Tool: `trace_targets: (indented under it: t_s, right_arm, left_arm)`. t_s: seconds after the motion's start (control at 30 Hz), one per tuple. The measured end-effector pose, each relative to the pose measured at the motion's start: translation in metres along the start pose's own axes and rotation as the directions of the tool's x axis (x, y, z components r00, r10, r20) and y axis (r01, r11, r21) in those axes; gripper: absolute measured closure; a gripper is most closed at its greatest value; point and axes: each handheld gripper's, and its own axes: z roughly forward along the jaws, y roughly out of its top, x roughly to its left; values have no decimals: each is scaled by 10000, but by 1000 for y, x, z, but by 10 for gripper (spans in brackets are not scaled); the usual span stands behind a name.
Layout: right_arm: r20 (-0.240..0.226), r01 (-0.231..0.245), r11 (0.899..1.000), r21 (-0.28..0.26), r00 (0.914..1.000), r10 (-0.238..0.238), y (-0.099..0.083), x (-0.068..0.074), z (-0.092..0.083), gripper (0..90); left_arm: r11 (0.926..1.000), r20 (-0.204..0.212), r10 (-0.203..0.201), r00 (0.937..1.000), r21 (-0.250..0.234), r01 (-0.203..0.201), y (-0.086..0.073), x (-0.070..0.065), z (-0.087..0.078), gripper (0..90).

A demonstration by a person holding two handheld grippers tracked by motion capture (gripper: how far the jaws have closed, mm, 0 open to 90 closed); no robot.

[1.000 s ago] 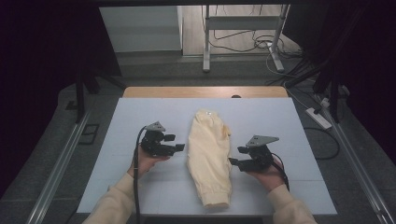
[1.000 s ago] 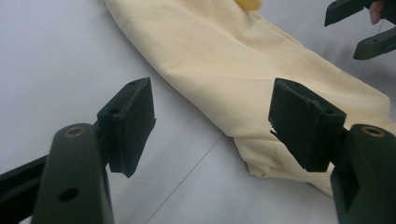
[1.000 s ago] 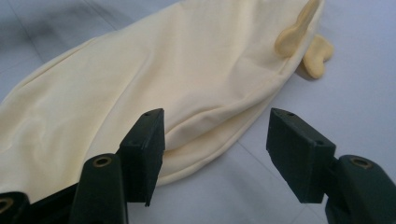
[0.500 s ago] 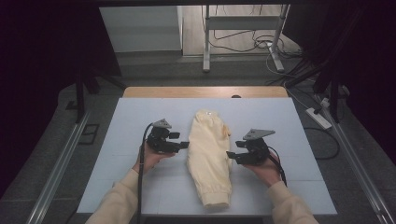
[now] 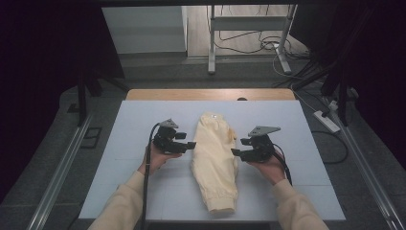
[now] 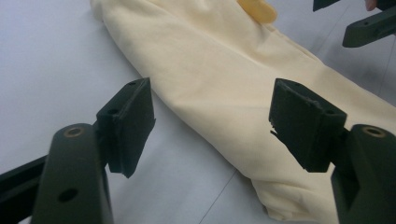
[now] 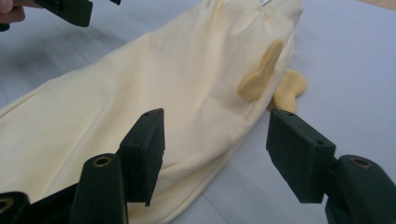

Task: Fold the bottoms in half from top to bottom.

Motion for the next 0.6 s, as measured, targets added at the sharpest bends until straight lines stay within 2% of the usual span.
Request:
trace_targets:
  t_s: [0.37,0.6]
  right_arm:
    - [144,-78,10000,48,9999,78,9,-8,10,373]
    - [178,-110,9998,164,9998,107,10,-13,15,372]
  left_arm:
    - [9998,30,54,10000,187,-54,7,7,13,303]
    - [9997,153,110,9998,197,-113,14,6,21,300]
